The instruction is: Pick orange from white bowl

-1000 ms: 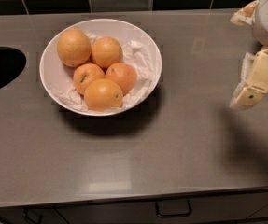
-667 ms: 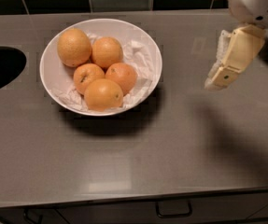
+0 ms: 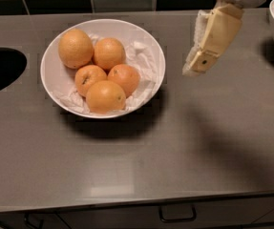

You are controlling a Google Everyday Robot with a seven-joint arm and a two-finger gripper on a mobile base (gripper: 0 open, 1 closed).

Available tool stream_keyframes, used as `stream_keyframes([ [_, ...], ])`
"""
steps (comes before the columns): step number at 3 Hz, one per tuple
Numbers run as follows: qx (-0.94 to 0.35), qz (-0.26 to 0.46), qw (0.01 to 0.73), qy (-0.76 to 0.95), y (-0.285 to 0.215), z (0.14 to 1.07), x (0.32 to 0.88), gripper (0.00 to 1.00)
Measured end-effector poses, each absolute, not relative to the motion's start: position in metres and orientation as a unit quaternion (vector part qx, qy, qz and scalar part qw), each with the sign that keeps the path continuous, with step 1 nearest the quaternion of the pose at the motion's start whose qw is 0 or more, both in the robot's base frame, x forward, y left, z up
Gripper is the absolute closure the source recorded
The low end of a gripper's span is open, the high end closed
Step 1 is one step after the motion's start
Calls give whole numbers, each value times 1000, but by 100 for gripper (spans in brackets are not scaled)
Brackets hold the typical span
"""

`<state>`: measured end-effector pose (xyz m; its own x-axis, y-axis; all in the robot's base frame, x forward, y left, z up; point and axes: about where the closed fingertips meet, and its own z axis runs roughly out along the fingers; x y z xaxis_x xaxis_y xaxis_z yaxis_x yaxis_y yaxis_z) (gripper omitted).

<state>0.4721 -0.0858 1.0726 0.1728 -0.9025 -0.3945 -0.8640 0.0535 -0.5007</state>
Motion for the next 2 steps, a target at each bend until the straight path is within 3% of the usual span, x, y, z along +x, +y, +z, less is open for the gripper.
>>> stream_keyframes([
  [2, -702, -3, 322, 636, -56, 1061, 503, 0],
])
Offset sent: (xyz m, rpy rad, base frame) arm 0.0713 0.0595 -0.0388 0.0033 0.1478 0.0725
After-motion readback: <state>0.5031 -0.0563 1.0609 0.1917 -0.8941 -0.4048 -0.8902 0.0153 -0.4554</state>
